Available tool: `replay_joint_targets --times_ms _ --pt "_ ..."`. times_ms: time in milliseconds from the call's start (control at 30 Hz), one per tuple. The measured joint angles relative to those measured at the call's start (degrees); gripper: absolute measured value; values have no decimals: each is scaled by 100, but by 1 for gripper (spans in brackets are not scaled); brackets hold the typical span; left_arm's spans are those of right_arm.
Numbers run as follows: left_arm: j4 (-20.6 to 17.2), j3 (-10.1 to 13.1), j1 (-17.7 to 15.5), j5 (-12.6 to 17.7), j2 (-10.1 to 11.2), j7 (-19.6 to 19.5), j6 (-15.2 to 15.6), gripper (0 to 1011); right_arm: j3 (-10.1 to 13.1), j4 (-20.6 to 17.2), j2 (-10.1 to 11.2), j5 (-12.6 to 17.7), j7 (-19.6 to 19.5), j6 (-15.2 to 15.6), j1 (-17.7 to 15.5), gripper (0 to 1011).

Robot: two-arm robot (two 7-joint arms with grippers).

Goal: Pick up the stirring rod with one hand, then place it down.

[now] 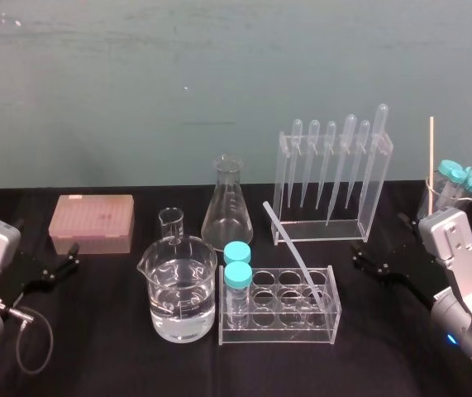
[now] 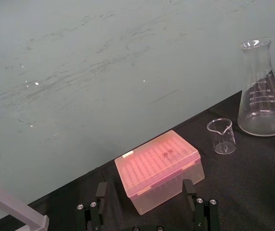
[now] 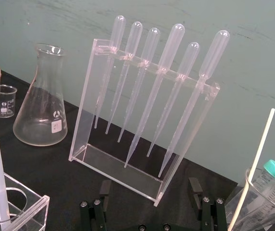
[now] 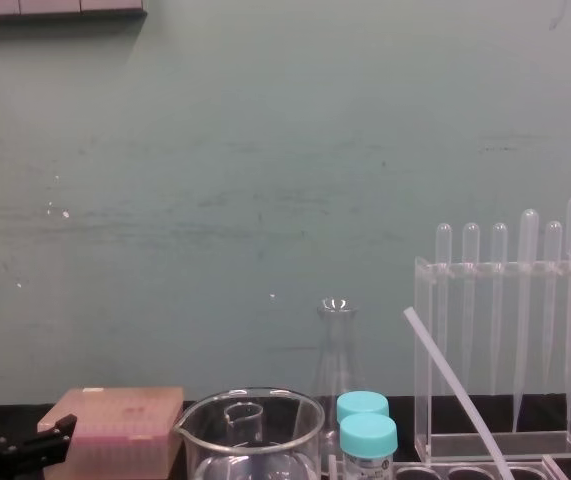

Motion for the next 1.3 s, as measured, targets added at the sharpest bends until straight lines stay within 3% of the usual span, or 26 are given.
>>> replay_joint_targets --times_ms 1300 --pt "0 0 0 0 0 0 0 1000 0 0 0 0 0 0 0 1003"
